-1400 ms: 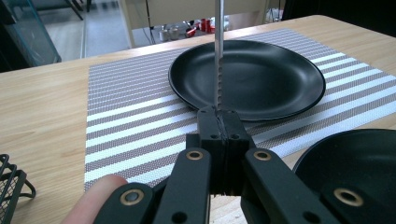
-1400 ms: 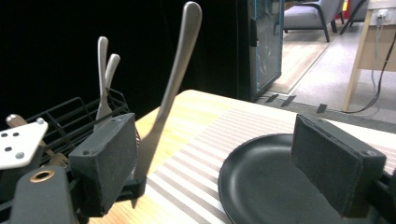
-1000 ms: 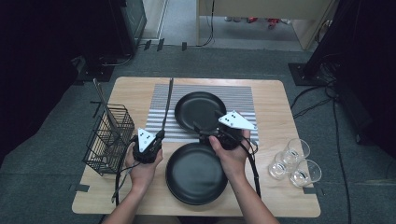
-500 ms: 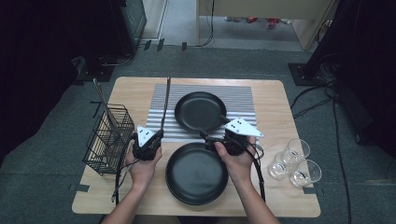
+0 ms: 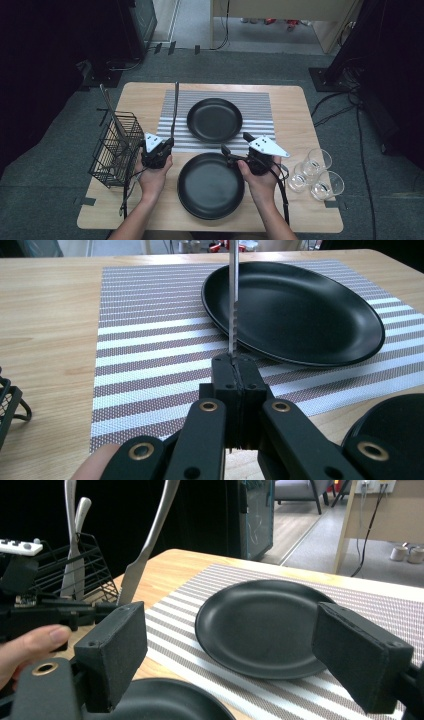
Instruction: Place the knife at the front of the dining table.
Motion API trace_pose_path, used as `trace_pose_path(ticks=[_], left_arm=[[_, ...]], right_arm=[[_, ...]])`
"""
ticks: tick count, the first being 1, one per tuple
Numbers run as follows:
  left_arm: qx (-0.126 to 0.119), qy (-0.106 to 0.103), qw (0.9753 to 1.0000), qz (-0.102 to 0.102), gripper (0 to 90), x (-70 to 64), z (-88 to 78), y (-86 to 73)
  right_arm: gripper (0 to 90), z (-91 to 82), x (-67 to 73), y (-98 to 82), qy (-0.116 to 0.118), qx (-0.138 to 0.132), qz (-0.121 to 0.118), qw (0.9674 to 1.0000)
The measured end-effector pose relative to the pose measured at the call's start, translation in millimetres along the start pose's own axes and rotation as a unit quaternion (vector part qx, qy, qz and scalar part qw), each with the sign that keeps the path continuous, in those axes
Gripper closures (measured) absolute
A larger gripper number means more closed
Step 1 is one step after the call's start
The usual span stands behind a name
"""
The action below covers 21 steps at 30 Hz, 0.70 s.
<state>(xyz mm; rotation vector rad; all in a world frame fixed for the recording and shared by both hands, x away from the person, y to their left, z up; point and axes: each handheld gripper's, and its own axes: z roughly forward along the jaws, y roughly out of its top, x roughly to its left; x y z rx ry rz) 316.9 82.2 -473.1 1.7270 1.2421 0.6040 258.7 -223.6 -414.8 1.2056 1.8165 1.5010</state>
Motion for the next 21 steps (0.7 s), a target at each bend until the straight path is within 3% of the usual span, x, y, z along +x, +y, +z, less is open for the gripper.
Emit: trace_pose_path(ticks=[21], left_arm=[[0.046, 0.016, 0.9984, -0.031, 90.0, 18.0, 31.3, 0.7]], right_arm=[[14.7, -23.4, -11.7, -34.2, -0.018, 0.006, 0.016, 0.9997]])
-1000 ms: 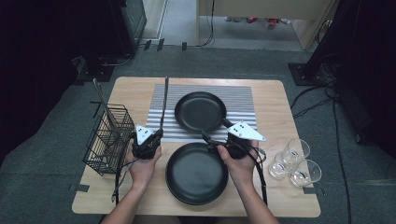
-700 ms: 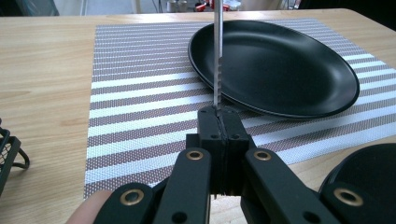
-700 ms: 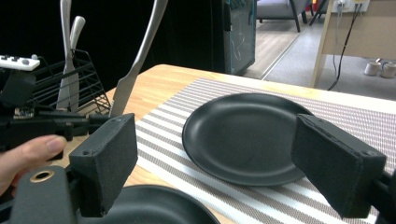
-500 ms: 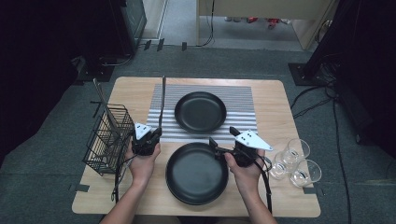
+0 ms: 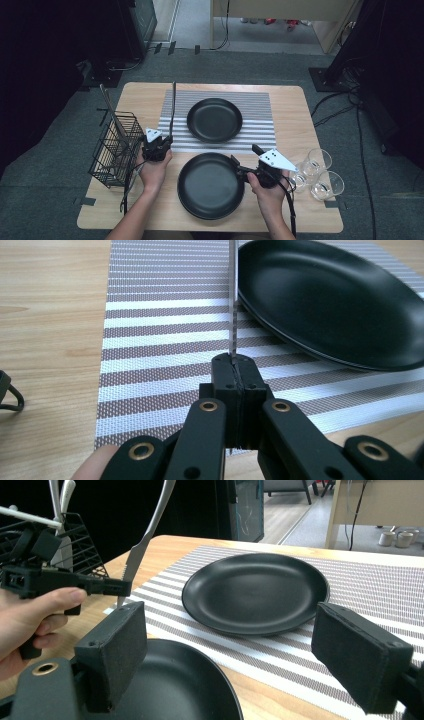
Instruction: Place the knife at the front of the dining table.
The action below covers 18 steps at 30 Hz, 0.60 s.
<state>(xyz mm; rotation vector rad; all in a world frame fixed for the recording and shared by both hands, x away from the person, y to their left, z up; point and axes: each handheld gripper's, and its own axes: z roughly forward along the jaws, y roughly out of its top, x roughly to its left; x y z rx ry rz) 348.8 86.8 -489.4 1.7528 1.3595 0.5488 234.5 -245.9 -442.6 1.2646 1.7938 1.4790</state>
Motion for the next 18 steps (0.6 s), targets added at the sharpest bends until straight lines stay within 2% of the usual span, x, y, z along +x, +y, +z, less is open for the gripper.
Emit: trace_pose_path(ticks=[10, 18], left_arm=[[0.021, 0.006, 0.9997, -0.009, 90.0, 7.5, 13.4, 4.9], [0.033, 0.010, 0.9992, -0.019, 90.0, 13.3, 24.0, 9.2]], right_arm=[[14.8, -5.2, -3.7, -12.7, -0.011, 0.009, -0.010, 0.9998], [15.0, -11.4, -10.1, -21.5, -0.020, 0.011, -0.004, 0.9997]])
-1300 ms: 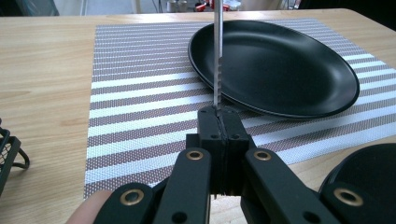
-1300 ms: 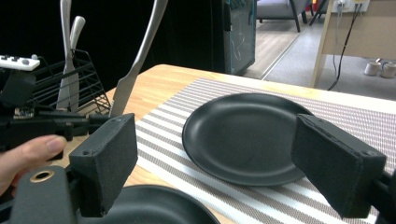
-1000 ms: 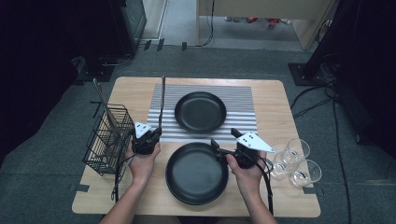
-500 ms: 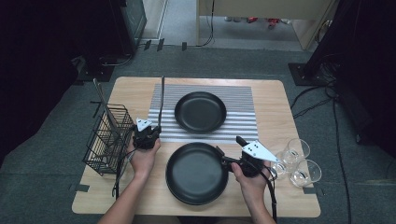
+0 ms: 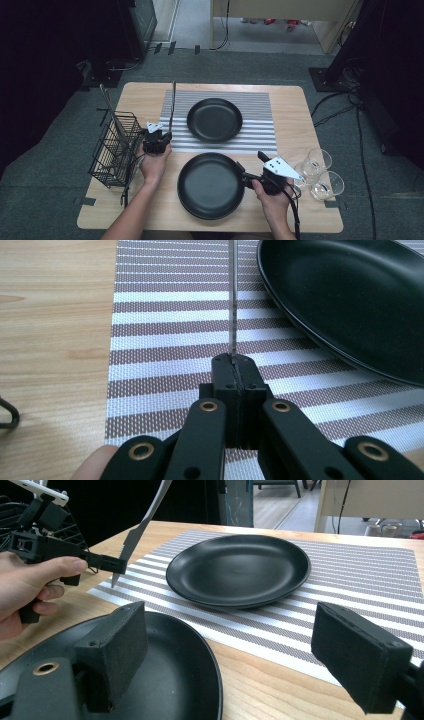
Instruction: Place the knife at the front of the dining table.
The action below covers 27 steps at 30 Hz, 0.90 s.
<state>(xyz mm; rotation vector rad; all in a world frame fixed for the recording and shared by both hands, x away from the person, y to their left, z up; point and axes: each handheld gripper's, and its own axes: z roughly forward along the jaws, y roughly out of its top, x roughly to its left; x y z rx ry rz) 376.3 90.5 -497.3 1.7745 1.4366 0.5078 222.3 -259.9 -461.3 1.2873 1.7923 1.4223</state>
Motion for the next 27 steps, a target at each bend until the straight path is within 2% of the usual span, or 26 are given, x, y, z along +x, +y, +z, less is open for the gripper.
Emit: trace_pose_path(ticks=[5, 8, 14, 16, 20, 25, 27], left_arm=[[0.016, 0.004, 0.9998, -0.011, 90.0, 4.5, 8.4, -3.0], [0.022, -0.001, 0.9995, -0.022, 90.0, 7.3, 11.5, -2.1], [0.034, 0.004, 0.9992, -0.019, 90.0, 6.8, 18.0, 6.1], [0.037, 0.008, 0.9989, -0.026, 90.0, 7.8, 20.5, 8.5], [0.049, 0.011, 0.9980, -0.040, 90.0, 11.3, 24.7, 12.8], [0.070, 0.014, 0.9964, -0.044, 90.0, 15.4, 30.5, 18.8], [0.073, 0.014, 0.9956, -0.057, 90.0, 17.2, 31.9, 19.8]], right_arm=[[15.0, -2.2, -3.1, -3.5, -0.002, 0.000, 0.007, 1.0000], [15.1, -3.2, -4.9, -4.5, -0.003, 0.000, 0.010, 0.9999], [15.3, -4.6, -6.8, -5.9, -0.005, 0.001, 0.008, 1.0000], [15.4, -4.4, -6.8, -6.1, -0.004, 0.002, 0.008, 1.0000], [15.4, -4.0, -6.7, -6.7, -0.004, 0.002, 0.007, 1.0000], [15.6, -4.0, -8.2, -7.4, -0.005, 0.004, 0.010, 0.9999], [15.7, -3.9, -8.7, -7.3, -0.005, 0.002, 0.010, 0.9999]])
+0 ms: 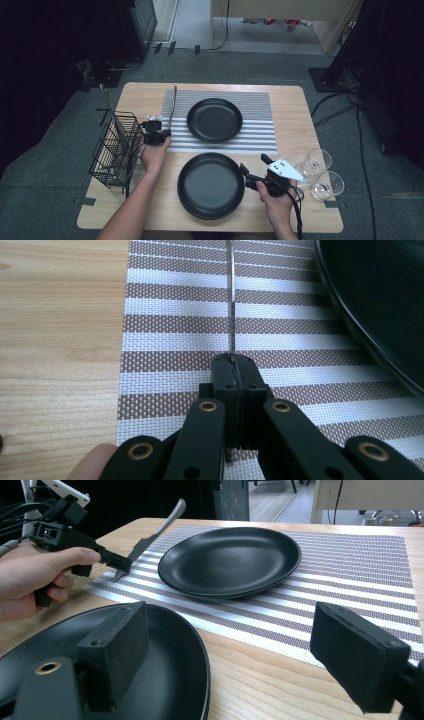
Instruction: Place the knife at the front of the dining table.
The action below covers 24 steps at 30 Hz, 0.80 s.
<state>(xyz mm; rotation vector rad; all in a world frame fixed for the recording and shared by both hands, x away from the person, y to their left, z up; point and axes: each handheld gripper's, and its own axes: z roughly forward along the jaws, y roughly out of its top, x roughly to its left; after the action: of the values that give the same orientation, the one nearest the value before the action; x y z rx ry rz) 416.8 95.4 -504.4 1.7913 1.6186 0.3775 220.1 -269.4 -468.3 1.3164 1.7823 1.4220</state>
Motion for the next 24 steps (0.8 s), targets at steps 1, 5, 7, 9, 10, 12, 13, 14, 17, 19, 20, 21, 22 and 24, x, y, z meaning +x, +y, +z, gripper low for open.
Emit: trace_pose_path(ticks=[1, 5, 7, 9, 10, 12, 13, 14, 17, 19, 20, 21, 22, 24], left_arm=[[0.002, -0.001, 1.0000, -0.004, 90.0, 0.8, 0.4, 0.9], [0.000, -0.002, 0.9999, -0.013, 90.0, 0.7, 1.3, 1.6], [-0.003, -0.001, 0.9999, -0.016, 90.0, 0.4, 1.5, 1.2], [-0.007, -0.005, 0.9996, -0.026, 90.0, 1.2, 1.8, 1.1], [-0.009, -0.004, 0.9995, -0.031, 90.0, 1.0, 1.6, 1.2], [-0.014, -0.001, 0.9993, -0.034, 90.0, 1.0, 1.8, 1.5], [-0.016, 0.001, 0.9993, -0.035, 90.0, 0.9, 1.8, 1.4], [-0.018, 0.004, 0.9992, -0.035, 90.0, 1.1, 1.7, 1.2], [-0.021, 0.007, 0.9990, -0.039, 90.0, 2.4, 2.1, 0.0], [-0.026, 0.008, 0.9983, -0.051, 90.0, 3.3, 2.0, -1.1], [-0.025, 0.004, 0.9979, -0.059, 90.0, 4.3, 2.3, -1.6], [-0.028, 0.004, 0.9977, -0.062, 90.0, 4.8, 2.4, -2.2], [-0.030, 0.008, 0.9978, -0.058, 90.0, 4.4, 2.4, -2.7], [-0.030, 0.005, 0.9980, -0.055, 90.0, 4.7, 2.4, -2.9]], right_arm=[[15.7, 0.0, 0.2, 0.0, 0.000, 0.000, 0.001, 1.0000], [15.8, -0.2, 1.0, 0.0, 0.001, 0.001, 0.000, 1.0000], [15.9, -0.3, 1.4, 0.1, 0.000, 0.000, 0.001, 1.0000], [15.9, -0.5, 1.1, 0.1, 0.000, 0.000, 0.001, 1.0000], [15.9, -0.6, 0.8, 0.1, 0.000, 0.000, -0.001, 1.0000], [15.9, -0.8, 0.5, 0.0, 0.000, 0.000, 0.000, 1.0000], [16.0, -0.7, 0.5, -0.1, -0.001, 0.000, 0.001, 1.0000], [16.0, -0.7, 0.4, -0.3, -0.001, 0.000, 0.000, 1.0000], [16.1, 0.0, 0.7, -1.0, -0.002, 0.002, 0.000, 1.0000], [16.1, 0.5, 1.2, -1.7, -0.002, 0.003, -0.001, 1.0000], [16.2, 0.7, 1.6, -1.9, -0.002, 0.004, -0.001, 1.0000], [16.2, 0.9, 1.7, -2.1, -0.002, 0.004, -0.001, 1.0000], [16.2, 1.1, 1.7, -2.1, -0.002, 0.004, -0.002, 1.0000], [16.3, 1.2, 1.9, -2.1, -0.002, 0.005, -0.003, 1.0000]])
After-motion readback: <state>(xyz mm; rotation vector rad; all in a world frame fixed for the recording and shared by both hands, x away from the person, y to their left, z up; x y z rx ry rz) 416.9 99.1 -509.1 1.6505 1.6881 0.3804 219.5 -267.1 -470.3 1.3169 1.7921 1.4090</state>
